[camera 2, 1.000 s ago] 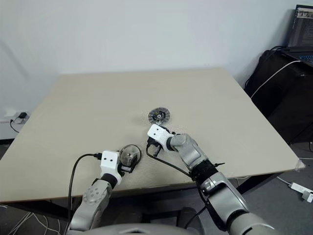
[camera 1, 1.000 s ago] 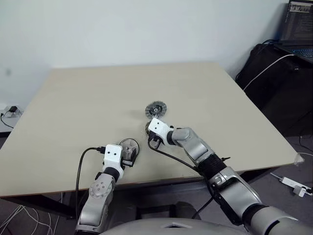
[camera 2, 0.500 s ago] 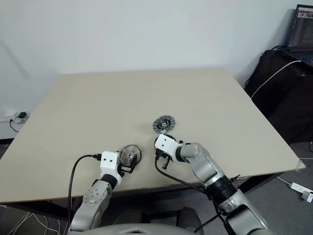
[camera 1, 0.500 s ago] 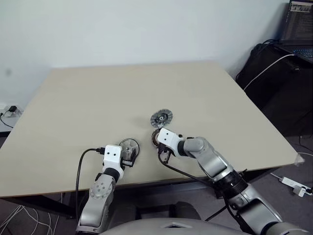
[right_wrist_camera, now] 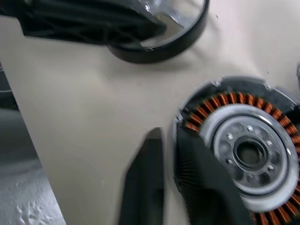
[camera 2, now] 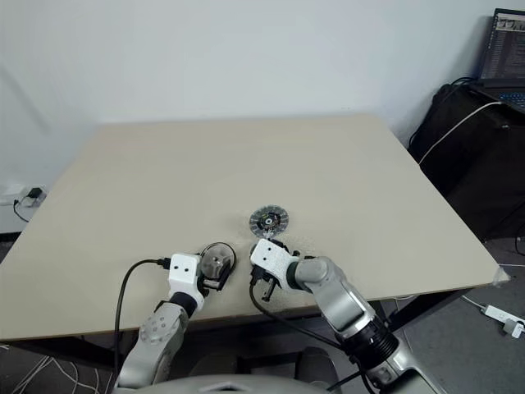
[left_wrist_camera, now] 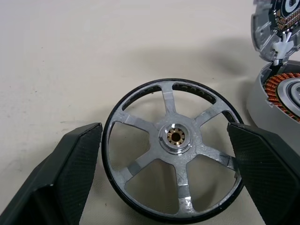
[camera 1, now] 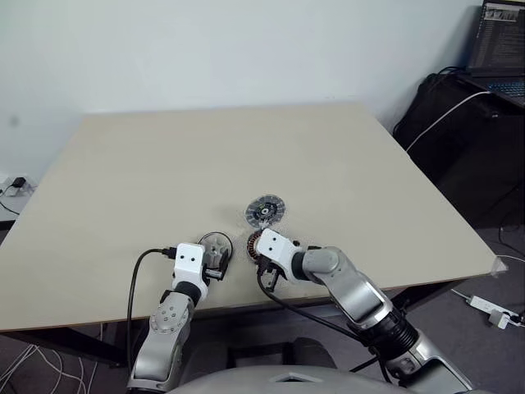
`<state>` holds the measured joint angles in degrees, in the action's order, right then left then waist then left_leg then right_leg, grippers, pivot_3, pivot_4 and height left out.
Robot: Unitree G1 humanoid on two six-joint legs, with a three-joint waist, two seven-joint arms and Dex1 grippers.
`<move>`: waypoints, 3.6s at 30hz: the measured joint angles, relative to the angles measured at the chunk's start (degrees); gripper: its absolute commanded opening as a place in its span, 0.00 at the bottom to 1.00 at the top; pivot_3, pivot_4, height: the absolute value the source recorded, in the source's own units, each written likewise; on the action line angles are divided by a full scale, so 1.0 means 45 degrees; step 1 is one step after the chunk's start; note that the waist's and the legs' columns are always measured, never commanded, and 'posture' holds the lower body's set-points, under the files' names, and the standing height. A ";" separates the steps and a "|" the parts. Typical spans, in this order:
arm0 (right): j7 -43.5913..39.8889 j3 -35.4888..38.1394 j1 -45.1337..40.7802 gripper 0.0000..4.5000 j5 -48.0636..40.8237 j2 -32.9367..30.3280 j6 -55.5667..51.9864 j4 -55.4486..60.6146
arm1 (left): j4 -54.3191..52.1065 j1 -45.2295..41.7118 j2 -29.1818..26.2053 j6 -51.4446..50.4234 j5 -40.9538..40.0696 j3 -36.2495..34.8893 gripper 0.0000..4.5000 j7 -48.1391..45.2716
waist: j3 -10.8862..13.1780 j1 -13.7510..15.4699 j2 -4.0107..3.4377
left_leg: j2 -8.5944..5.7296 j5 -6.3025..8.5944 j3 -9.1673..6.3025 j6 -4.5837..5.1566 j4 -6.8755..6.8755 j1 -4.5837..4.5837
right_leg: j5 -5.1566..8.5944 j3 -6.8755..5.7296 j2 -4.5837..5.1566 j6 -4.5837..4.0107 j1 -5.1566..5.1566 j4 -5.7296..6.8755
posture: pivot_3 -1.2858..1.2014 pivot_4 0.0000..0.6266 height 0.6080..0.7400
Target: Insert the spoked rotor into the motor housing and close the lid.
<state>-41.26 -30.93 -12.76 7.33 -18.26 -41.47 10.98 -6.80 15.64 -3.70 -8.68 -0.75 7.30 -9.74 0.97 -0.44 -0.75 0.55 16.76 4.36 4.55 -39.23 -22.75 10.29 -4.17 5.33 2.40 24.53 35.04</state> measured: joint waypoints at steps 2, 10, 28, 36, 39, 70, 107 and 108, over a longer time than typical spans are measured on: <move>-0.0035 -0.0010 -0.0002 0.28 -0.0111 -0.0075 0.0002 0.0314 | 0.0000 -0.0002 0.0003 0.0000 0.0000 0.0001 1.00 -0.0004 | 0.0002 0.0003 0.0004 | -0.0001 0.0000 0.0000 -0.0001 -0.0001 -0.0001 | 0.0000 0.0001 0.0002 0.0000 -0.0001 -0.0001 | 0.52 0.00 1.00; 0.1372 0.1342 -0.0033 0.28 -0.0333 0.0461 -0.0989 0.1368 | 0.0007 -0.0003 0.0006 0.0000 0.0000 -0.0002 1.00 -0.0007 | 0.0019 0.0077 0.0035 | 0.0000 0.0001 0.0000 -0.0006 -0.0007 -0.0001 | -0.0004 0.0000 0.0007 -0.0004 -0.0002 0.0005 | 0.52 0.00 1.00; 0.3696 0.1384 0.0109 0.01 -0.0025 0.0866 -0.3075 0.0946 | 0.0087 -0.0069 0.0020 0.0018 -0.0003 0.0005 1.00 -0.0070 | 0.0020 0.0058 0.0034 | -0.0004 0.0001 0.0001 -0.0006 -0.0007 -0.0005 | 0.0000 -0.0001 0.0006 0.0001 0.0000 0.0002 | 0.52 0.00 1.00; 0.3895 0.1364 -0.0051 0.01 -0.0199 0.1048 -0.3011 0.0411 | 0.0087 -0.0069 0.0022 0.0023 -0.0003 0.0002 1.00 -0.0066 | 0.0020 0.0024 0.0033 | -0.0003 0.0000 0.0001 -0.0006 -0.0007 -0.0005 | 0.0001 -0.0001 0.0003 0.0003 -0.0001 0.0003 | 0.52 0.00 1.00; 0.3886 0.1356 -0.0056 0.01 -0.0217 0.1035 -0.2996 0.0397 | 0.0087 -0.0068 0.0022 0.0023 -0.0003 0.0001 1.00 -0.0065 | 0.0020 0.0012 0.0034 | -0.0003 0.0000 0.0001 -0.0006 -0.0007 -0.0005 | 0.0000 -0.0001 0.0003 0.0001 -0.0001 0.0003 | 0.52 0.00 1.00; 0.4016 0.1201 -0.0207 0.13 -0.0263 0.1247 -0.2827 -0.0040 | 0.0087 -0.0002 0.0049 0.0036 -0.0003 -0.0007 1.00 0.0048 | 0.0019 -0.0020 0.0034 | -0.0002 0.0000 0.0001 -0.0006 -0.0007 0.0000 | 0.0000 0.0000 0.0002 0.0001 -0.0005 0.0004 | 0.52 0.00 1.00; 0.3889 0.1017 -0.0367 0.99 -0.0570 0.0697 -0.3116 0.0553 | 0.0087 -0.0067 0.0055 0.0060 -0.0089 0.0000 1.00 0.0086 | 0.0010 -0.0026 0.0043 | -0.0001 0.0001 0.0000 -0.0006 -0.0011 -0.0002 | -0.0004 -0.0001 0.0008 0.0001 -0.0004 0.0004 | 0.52 0.00 1.00; 0.3917 0.1030 -0.0367 0.99 -0.0601 0.0720 -0.3107 0.0545 | 0.0087 -0.0088 0.0055 0.0060 -0.0089 0.0001 1.00 0.0082 | 0.0010 -0.0027 0.0043 | -0.0001 0.0001 0.0000 -0.0007 -0.0011 -0.0001 | -0.0003 -0.0001 0.0008 0.0002 -0.0004 0.0004 | 0.52 0.00 1.00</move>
<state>-23.63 -26.30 -14.41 4.62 -15.02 -55.45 13.43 -6.41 15.24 -3.45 -8.41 -1.15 7.30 -9.37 1.02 -0.56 -0.56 0.54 16.76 4.36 4.52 -39.28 -22.76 10.27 -4.17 5.37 2.41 24.51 35.06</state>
